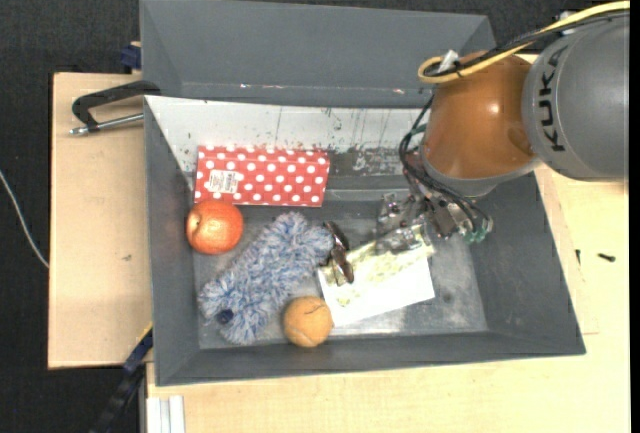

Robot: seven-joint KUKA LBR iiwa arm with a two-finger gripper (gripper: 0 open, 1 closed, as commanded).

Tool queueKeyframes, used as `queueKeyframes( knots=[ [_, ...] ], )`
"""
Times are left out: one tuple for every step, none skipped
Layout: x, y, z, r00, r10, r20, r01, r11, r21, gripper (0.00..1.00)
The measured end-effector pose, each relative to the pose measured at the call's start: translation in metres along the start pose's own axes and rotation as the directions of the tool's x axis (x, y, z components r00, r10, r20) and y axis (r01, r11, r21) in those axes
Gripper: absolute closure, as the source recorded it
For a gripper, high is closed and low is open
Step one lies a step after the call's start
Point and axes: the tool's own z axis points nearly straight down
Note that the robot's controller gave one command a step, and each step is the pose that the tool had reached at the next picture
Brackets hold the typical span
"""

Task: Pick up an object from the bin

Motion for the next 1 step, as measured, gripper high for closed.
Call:
queueKeyframes(
  knots=[
    [0.005,0.0248,-0.1419,1.0,-0.001,0.01,0.001,1.0,0.002,1.0]
  ],
)
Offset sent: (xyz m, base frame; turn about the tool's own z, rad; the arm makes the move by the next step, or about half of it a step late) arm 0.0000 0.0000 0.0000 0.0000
